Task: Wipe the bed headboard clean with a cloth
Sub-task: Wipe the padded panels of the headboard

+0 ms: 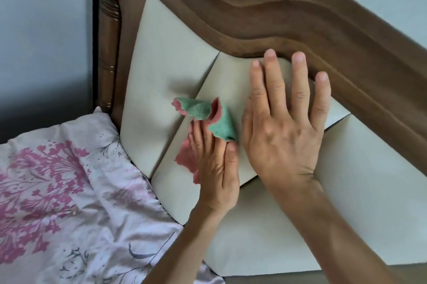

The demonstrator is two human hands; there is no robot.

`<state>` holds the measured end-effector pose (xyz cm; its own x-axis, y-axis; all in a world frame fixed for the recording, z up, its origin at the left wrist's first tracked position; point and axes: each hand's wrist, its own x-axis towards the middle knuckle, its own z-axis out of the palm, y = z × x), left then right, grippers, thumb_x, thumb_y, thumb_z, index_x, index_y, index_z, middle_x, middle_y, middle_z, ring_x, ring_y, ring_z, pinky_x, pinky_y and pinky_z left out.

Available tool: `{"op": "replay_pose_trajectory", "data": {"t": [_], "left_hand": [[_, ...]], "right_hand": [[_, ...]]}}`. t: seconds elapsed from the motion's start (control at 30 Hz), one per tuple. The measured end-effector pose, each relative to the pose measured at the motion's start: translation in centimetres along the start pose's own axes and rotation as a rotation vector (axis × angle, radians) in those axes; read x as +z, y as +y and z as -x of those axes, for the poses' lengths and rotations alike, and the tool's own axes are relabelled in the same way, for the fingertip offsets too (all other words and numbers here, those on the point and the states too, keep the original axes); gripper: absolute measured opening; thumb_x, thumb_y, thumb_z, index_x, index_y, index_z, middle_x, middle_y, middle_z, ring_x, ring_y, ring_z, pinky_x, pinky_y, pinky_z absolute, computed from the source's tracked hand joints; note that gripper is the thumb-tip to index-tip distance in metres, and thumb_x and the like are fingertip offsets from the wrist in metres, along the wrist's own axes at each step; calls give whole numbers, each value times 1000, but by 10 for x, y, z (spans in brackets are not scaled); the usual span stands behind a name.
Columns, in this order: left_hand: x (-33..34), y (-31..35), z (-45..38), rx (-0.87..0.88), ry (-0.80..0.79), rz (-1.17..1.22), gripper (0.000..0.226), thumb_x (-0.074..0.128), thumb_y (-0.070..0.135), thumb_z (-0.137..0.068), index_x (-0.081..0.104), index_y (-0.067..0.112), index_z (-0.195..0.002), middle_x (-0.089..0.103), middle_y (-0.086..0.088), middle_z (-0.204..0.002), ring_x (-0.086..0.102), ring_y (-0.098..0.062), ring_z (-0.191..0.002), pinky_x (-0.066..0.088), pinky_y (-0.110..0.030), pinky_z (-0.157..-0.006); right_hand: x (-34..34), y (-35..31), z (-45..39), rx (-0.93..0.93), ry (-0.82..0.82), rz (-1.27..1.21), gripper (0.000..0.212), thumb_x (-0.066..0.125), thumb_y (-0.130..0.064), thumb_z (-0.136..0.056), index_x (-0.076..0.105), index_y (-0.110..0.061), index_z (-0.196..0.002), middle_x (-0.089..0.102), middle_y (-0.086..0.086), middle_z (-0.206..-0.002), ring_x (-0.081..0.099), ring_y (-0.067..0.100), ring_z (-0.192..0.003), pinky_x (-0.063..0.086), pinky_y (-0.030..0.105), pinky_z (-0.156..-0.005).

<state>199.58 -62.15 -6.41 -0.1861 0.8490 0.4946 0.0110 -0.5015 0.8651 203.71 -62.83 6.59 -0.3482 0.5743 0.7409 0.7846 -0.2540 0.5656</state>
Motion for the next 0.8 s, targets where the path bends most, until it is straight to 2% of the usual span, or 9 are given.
{"op": "replay_pose_trajectory", "data": {"t": [0.07, 0.17, 0.23, 0.3, 0.4, 0.5, 0.63, 0.73, 0.8], "left_hand": [[4, -18, 7, -173, 67, -9, 55, 10, 57, -102, 8, 41, -154, -5, 21, -162, -9, -1, -150, -11, -27, -121], [0, -55, 17, -416, 185, 43, 63, 17, 47, -101, 39, 8, -146, 28, -11, -160, 18, -24, -150, 7, -46, -122], [-2, -78, 22, -466, 272, 100, 59, 22, 43, -100, 46, 4, -137, 46, -14, -146, 36, -30, -140, 22, -54, -117], [-6, -94, 24, -517, 364, 148, 54, 26, 43, -100, 51, 5, -128, 55, -12, -133, 48, -32, -127, 32, -57, -109], [-7, -117, 34, -659, 435, 164, 56, 28, 51, -97, 54, 11, -125, 57, -11, -129, 53, -30, -121, 38, -55, -106], [-15, -132, 40, -796, 422, 253, 60, 28, 53, -90, 55, 6, -115, 63, -20, -119, 58, -38, -112, 45, -58, -98], [-26, -160, 50, -1047, 475, 422, 38, 35, 50, -80, 51, 22, -100, 62, -18, -112, 58, -40, -106, 47, -61, -100], [-25, -163, 67, -1288, 529, 596, 51, 41, 60, -73, 53, 25, -109, 61, -13, -114, 58, -31, -103, 47, -50, -98], [-20, -153, 67, -1415, 559, 654, 61, 35, 72, -75, 57, 27, -111, 66, -7, -117, 61, -29, -104, 48, -48, -98]], "right_hand": [[-2, 0, 1, 5, 3, 5, 47, 38, -23, -102, 45, -12, -148, 43, 4, -154, 37, 35, -143, 21, 54, -118], [0, -2, 2, 6, 17, 23, 46, 37, -23, -103, 44, -13, -148, 43, 3, -154, 37, 36, -143, 22, 55, -117], [4, -1, 1, 7, 22, 32, 47, 37, -22, -103, 43, -13, -148, 43, 3, -154, 37, 37, -143, 22, 56, -117], [5, -1, 0, 9, 39, 39, 47, 38, -21, -102, 43, -13, -148, 43, 3, -154, 38, 38, -142, 22, 57, -117], [6, -3, 4, 18, 29, 39, 48, 38, -21, -101, 43, -13, -148, 43, 3, -155, 38, 37, -143, 21, 56, -117], [3, -2, 3, 9, 11, 44, 48, 37, -21, -102, 42, -13, -149, 42, 2, -155, 37, 37, -143, 19, 55, -118], [6, -1, 5, -2, 31, 39, 47, 36, -22, -103, 41, -13, -149, 41, 3, -156, 35, 37, -144, 22, 57, -117], [11, -2, 6, 5, 45, 39, 47, 36, -21, -103, 41, -13, -149, 41, 3, -156, 34, 38, -144, 22, 58, -117], [15, -2, 5, 4, 56, 31, 48, 37, -20, -102, 39, -14, -149, 40, 3, -156, 33, 38, -145, 20, 59, -116]]}}
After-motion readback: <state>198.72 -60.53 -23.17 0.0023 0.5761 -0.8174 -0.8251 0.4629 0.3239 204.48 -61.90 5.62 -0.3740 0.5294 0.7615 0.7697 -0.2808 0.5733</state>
